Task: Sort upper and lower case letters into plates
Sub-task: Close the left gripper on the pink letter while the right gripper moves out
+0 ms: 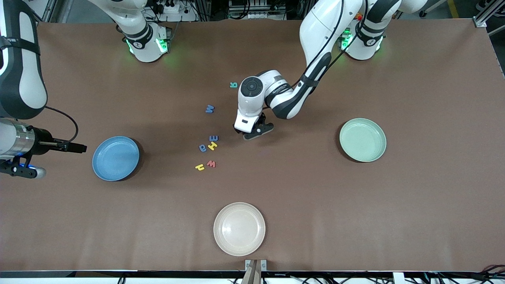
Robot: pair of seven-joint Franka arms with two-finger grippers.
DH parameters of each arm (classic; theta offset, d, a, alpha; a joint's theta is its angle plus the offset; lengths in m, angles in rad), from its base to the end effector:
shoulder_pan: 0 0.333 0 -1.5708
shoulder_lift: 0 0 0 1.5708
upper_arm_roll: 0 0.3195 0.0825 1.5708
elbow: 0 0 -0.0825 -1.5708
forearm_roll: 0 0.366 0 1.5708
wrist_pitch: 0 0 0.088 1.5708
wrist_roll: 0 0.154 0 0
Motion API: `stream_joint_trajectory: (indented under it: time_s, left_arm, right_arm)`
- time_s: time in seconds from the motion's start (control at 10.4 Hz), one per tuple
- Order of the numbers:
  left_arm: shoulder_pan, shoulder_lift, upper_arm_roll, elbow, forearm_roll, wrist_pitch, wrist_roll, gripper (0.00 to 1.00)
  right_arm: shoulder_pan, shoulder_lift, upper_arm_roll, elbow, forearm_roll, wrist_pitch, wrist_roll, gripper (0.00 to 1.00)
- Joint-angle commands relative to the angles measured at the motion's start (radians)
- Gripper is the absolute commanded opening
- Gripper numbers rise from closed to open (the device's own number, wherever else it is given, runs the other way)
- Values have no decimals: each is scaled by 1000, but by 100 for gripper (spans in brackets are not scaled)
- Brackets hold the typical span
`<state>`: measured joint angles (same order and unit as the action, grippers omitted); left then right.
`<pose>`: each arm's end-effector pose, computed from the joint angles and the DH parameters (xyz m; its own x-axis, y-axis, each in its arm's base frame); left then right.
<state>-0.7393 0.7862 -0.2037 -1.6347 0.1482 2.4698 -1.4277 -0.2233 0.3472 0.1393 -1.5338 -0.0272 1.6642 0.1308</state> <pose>0.4160 -0.5455 0.1391 0.9070 0.4198 -0.0336 0.4211 -0.9039 0.0751 0.6093 -0.0637 0.4046 0.9550 -0.2068 -0.2127 -0.2102 -0.9776 0.0065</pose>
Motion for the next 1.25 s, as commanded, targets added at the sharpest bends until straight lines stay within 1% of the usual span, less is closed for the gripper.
stream_joint_trajectory:
  time_s: [0.0, 0.1, 0.29, 0.39, 0.48, 0.58, 0.68, 0.77, 0.97, 1.06, 1.16]
  left_arm:
    - [-3, -2, 4, -2, 10, 0, -19, 27]
    - [0, -2, 4, -2, 11, -3, -17, 24]
    - [4, -7, 6, -2, 11, -5, -14, 20]
    - [23, -15, 4, -1, 13, -30, 1, 20]
    - [49, -19, 1, 27, 11, -113, 65, 17]
    - [60, -36, -2, 54, 10, -197, 117, 8]
    - [92, -65, -6, 61, 8, -225, 148, 1]
    - [148, -96, -37, 56, -27, -251, 233, 1]
    - [291, -154, -86, 52, -76, -368, 498, 0]
    - [341, -180, -95, 36, -82, -430, 577, 0]
    - [384, -212, -95, 4, -82, -465, 661, 0]
  right_arm:
    - [-1, 1, 9, 1, -2, -1, 18, 100]
    - [2, 1, 9, 1, -2, 0, 18, 100]
    - [7, 1, 9, 1, -2, 0, 20, 100]
    - [18, 3, 9, 1, -2, 0, 27, 100]
    - [34, 6, 9, 1, -10, 3, 53, 100]
    - [57, 7, 9, 1, -13, 12, 93, 100]
    - [73, 16, 9, 1, -13, 19, 119, 100]
    - [90, 16, 9, 1, -8, 26, 142, 100]
    - [177, 30, 11, 3, 4, 60, 267, 100]
    - [215, 38, 11, 0, 4, 87, 336, 100]
    - [258, 38, 11, -6, 4, 103, 363, 100]
